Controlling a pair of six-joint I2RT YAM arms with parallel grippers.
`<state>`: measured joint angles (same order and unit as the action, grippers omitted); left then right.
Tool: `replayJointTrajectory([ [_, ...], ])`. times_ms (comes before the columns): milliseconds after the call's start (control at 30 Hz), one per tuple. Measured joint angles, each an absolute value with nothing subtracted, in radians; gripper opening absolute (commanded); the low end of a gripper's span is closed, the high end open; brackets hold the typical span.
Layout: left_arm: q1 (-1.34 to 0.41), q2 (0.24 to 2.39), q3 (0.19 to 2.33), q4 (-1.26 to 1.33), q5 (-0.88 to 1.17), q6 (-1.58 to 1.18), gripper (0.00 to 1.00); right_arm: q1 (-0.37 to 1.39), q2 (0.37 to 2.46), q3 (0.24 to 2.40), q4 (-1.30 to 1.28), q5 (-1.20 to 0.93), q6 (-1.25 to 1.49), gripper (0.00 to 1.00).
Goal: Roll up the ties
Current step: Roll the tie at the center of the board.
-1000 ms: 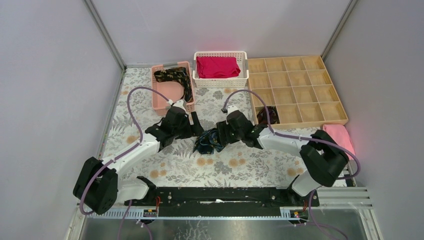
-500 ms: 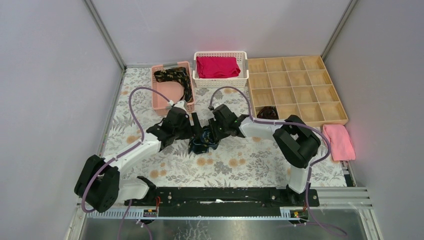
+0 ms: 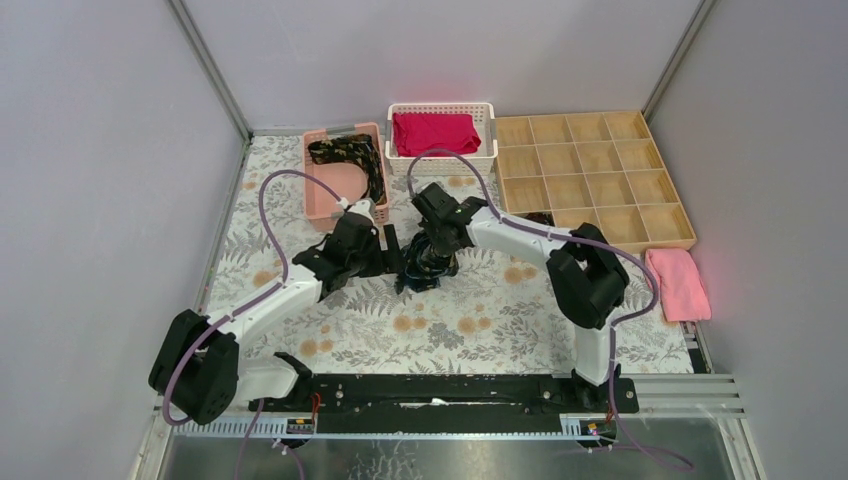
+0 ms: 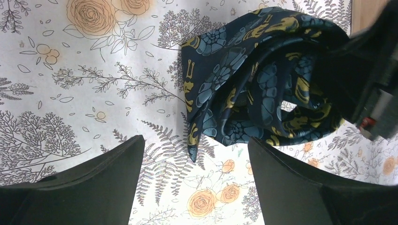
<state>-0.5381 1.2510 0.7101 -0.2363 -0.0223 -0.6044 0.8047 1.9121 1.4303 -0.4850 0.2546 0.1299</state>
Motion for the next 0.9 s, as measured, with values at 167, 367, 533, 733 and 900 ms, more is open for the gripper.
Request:
replayJointTrajectory([
  [167, -0.538, 1.269, 0.711, -0.232, -0.022, -0.588, 0.9, 0.78, 2.022, 1.485, -0.558, 0.266, 0.101, 0.35],
  [367, -0.538, 1.321, 0.73, -0.231, -0.015, -0.577, 0.9, 0.752, 2.08, 1.525, -0.616, 0.294, 0.086, 0.52],
  [533, -0.538, 1.354, 0.748, -0.223, 0.004, -0.569, 0.9, 0.74, 2.096, 1.544, -0.628, 0.307, 0.091, 0.59],
  [733, -0.538, 1.362, 0.748, -0.218, 0.017, -0.566, 0.9, 0.731, 2.015, 1.457, -0.551, 0.266, 0.112, 0.64],
  [900, -0.538, 1.391, 0.752, -0.204, 0.025, -0.566, 0.91, 0.731, 1.843, 1.391, -0.498, 0.222, 0.139, 0.75],
])
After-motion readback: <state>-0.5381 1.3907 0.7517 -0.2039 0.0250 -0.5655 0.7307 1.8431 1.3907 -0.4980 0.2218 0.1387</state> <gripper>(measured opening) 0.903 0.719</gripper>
